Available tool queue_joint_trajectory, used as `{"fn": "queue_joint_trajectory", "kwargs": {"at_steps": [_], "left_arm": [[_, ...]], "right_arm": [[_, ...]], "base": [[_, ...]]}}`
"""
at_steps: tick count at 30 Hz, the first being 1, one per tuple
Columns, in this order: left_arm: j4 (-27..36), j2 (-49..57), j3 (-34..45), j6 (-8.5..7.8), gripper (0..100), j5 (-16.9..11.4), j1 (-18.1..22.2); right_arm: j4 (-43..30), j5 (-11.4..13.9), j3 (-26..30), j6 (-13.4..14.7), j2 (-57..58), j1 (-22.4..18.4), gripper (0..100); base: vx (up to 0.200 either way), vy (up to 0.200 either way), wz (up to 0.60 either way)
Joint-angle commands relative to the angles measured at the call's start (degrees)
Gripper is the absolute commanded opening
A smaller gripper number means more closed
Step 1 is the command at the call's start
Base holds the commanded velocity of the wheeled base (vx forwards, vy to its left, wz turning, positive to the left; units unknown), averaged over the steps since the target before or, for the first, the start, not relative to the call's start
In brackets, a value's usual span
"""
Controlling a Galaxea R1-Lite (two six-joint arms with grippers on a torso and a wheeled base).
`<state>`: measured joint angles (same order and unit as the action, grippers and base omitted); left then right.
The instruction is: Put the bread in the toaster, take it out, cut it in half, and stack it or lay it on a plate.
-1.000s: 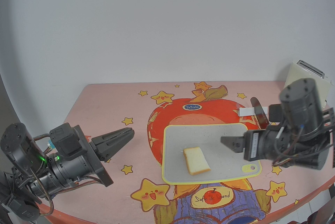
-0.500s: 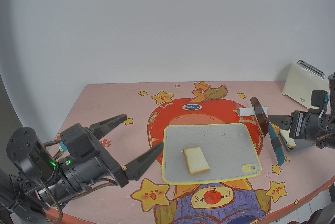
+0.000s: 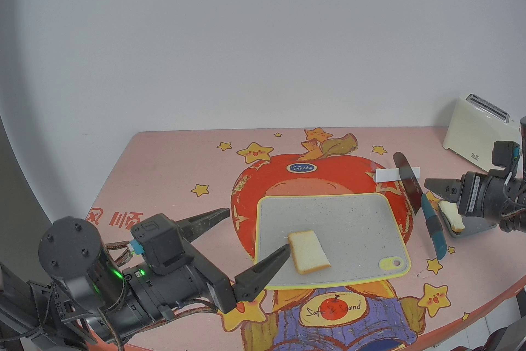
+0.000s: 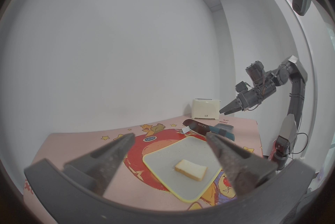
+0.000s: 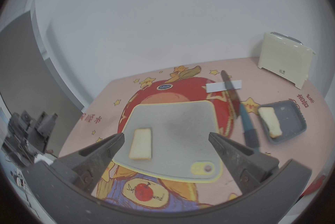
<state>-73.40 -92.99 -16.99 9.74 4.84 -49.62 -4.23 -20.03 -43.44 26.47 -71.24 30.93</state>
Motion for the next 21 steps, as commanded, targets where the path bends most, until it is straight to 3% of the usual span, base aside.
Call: {"fn": "queue_joint_trajectory", "kwargs": {"at_steps": [1,3,5,6,13,18,21], "left_arm": [[0.0,1.6,0.2,0.63,100,-0.3,0.2],[-0.1,1.7,-0.1,1.77,100,-0.4,0.3],[-1.0,1.8,-0.5,4.85,100,-0.5,0.3],[-1.2,1.8,-0.3,5.03,100,-0.5,0.7],[-1.3,1.8,0.0,4.67,100,-0.5,0.9],[-1.3,1.6,-1.8,0.46,100,0.1,1.0],[-1.4,1.1,-3.7,1.69,100,0.3,1.0]], "right_arm": [[0.0,0.0,0.1,0.0,-0.2,0.0,100],[0.0,0.0,0.1,0.0,-0.2,0.0,100],[0.0,0.0,0.1,0.0,-0.1,0.1,100],[0.0,0.0,0.1,0.0,0.0,0.1,100],[0.0,0.0,0.3,0.0,-0.1,0.1,100],[0.0,0.0,0.4,0.0,-0.1,0.1,100],[0.0,0.0,0.5,0.0,-0.1,0.1,100]], "base": [[0.0,0.0,0.0],[0.0,0.0,0.0],[-0.2,0.0,0.0],[-0.2,0.0,0.0],[-0.2,0.0,0.0],[-0.08,0.0,0.0],[0.0,0.0,0.0]]}}
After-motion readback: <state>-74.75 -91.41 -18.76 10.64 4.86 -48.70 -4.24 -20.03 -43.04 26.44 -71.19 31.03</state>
